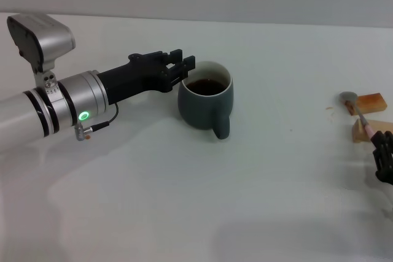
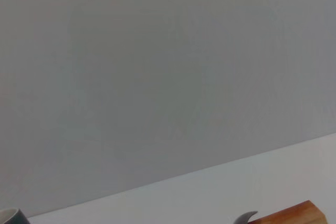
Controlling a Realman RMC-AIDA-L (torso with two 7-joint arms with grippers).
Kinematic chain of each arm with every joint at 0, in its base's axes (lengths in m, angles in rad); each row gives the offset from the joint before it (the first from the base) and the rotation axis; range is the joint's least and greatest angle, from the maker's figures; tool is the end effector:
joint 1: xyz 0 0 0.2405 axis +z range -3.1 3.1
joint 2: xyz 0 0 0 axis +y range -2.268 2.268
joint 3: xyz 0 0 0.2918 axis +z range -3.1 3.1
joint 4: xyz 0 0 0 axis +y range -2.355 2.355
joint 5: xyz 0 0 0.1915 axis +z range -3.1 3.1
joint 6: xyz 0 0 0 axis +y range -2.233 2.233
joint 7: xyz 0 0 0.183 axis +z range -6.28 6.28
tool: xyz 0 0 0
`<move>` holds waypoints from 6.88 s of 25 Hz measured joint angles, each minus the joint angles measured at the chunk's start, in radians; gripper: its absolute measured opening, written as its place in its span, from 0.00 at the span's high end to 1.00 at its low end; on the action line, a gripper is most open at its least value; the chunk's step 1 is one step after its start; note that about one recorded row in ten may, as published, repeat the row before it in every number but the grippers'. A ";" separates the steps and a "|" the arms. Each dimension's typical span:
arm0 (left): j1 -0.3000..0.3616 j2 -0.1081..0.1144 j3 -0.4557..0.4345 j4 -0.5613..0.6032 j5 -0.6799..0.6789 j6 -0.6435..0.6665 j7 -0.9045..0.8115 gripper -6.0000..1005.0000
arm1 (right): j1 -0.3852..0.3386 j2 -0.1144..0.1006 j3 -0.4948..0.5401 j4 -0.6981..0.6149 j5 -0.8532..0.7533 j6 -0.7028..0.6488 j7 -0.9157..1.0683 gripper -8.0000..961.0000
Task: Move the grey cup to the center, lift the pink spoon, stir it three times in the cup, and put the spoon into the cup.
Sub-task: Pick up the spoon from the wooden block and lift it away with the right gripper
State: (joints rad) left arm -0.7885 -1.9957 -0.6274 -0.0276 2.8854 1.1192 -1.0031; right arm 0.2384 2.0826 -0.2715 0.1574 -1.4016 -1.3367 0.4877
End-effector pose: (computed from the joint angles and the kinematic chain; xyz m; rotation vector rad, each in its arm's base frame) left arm -0.2333 0.4215 -0.0904 -2.4056 -0.7518 -0.8314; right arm 0.3818 0.2648 -0.0648 -1.6475 0.9478 0.8365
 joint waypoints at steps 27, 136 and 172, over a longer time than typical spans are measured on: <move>-0.006 -0.006 0.000 0.000 0.000 -0.020 0.000 0.65 | 0.000 -0.001 -0.022 0.001 -0.005 0.009 0.000 0.72; 0.000 -0.021 -0.005 0.000 -0.002 -0.052 0.002 0.65 | 0.023 -0.001 -0.019 -0.003 -0.004 0.031 0.000 0.89; -0.001 -0.021 -0.017 0.002 -0.002 -0.053 0.015 0.65 | 0.039 -0.007 -0.027 -0.027 -0.005 -0.130 0.000 0.90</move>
State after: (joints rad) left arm -0.7892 -2.0171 -0.6442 -0.0260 2.8839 1.0661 -0.9885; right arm 0.2777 2.0754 -0.2990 0.1309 -1.4067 -1.4665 0.4877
